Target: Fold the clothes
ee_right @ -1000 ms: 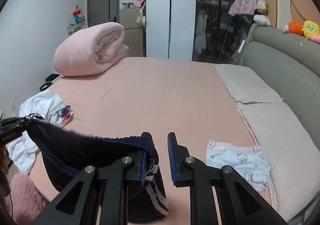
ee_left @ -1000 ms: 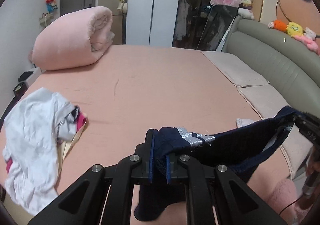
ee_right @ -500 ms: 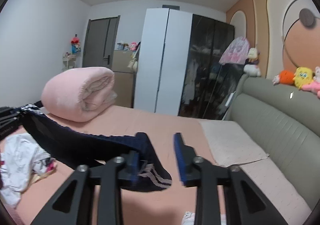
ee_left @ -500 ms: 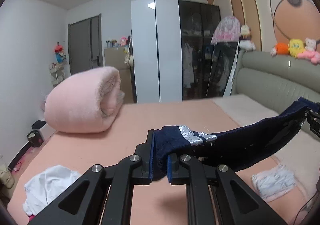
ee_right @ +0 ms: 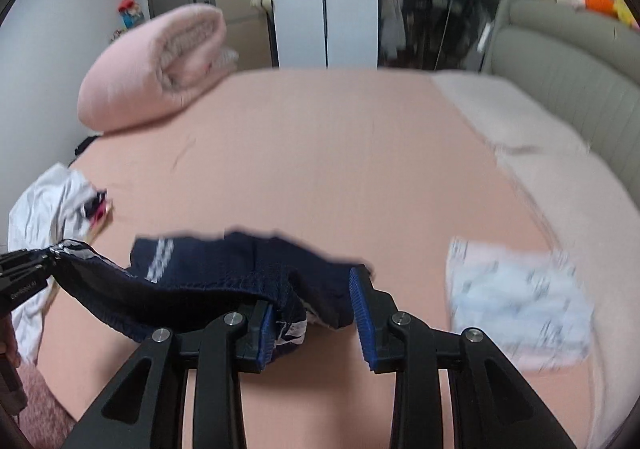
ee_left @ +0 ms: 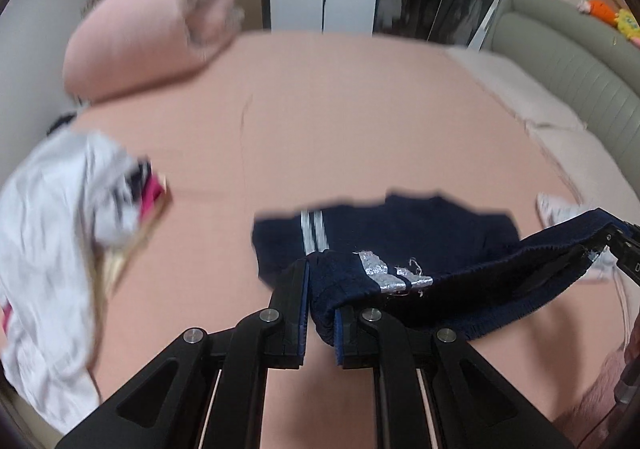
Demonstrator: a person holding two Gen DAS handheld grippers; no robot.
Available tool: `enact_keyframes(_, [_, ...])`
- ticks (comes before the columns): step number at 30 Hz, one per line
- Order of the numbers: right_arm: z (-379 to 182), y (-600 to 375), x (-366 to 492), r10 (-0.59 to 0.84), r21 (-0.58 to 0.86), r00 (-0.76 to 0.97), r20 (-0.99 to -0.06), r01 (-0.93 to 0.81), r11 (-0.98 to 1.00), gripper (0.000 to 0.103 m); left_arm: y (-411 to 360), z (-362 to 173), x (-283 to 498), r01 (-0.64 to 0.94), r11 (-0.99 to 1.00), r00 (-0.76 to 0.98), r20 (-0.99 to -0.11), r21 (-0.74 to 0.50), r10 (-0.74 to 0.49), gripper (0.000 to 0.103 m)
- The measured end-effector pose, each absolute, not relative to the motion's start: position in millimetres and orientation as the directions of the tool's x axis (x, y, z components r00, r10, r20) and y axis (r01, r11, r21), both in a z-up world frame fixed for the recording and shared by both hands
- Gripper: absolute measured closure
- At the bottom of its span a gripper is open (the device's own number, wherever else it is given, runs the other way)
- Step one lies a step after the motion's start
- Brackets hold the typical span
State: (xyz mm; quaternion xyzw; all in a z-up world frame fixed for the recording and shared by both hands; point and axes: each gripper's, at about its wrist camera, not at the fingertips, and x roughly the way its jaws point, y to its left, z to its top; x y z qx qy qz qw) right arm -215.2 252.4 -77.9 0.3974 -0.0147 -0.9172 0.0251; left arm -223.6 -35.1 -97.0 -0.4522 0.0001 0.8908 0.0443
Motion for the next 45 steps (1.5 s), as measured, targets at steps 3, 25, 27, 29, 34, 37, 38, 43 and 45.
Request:
enact_keyframes(3, [-102,252,-194,-0.066,0.048,-0.648,-0.759,0.045,-0.998,0.071,-34,-118,-204,-0.076,-0.995,-0.531,-0.842,-0.064,0.095,0.094])
enact_keyframes(25, [-180,253,-111,-0.118,0.068,-0.329,-0.937,0.160,-0.985,0.070,-21,-161,-99,-0.247,-0.969,-0.413,-0.906,0.017,0.089,0.062])
enact_keyframes(27, [-176,249,-108,-0.100,0.040,-0.335,-0.937,0.183,-0.982,0.069,-14,-156,-87,-0.306,-0.949,-0.445,-0.893,0.079,0.069,0.062])
enact_keyframes(29, [-177,240,-108,-0.085,0.009,-0.338,-0.937,0.219,-0.976,0.062,-1,-157,-79,-0.382,-0.914,-0.471,-0.880,0.138,0.064,0.062])
enact_keyframes(34, [-199,216,-119,-0.037,-0.062,-0.320,-0.947,0.294,-0.954,0.058,33,-165,-72,-0.538,-0.809,-0.520,-0.848,0.237,0.097,0.062])
enact_keyframes(37, [-204,210,-130,-0.014,-0.089,-0.324,-0.946,0.302,-0.949,0.058,51,-173,-81,-0.577,-0.760,-0.534,-0.842,0.299,0.074,0.062])
enact_keyframes(38, [-205,210,-134,-0.012,-0.092,-0.327,-0.945,0.301,-0.949,0.058,56,-176,-85,-0.586,-0.745,-0.539,-0.840,0.319,0.065,0.062])
enact_keyframes(43, [-200,207,-146,-0.017,-0.108,-0.380,-0.925,0.305,-0.946,0.058,72,-175,-112,-0.598,-0.766,-0.480,-0.871,0.235,0.107,0.101])
enact_keyframes(45, [-193,212,-150,-0.037,-0.083,-0.392,-0.919,0.284,-0.955,0.058,66,-168,-123,-0.567,-0.801,-0.485,-0.864,0.191,0.137,0.101])
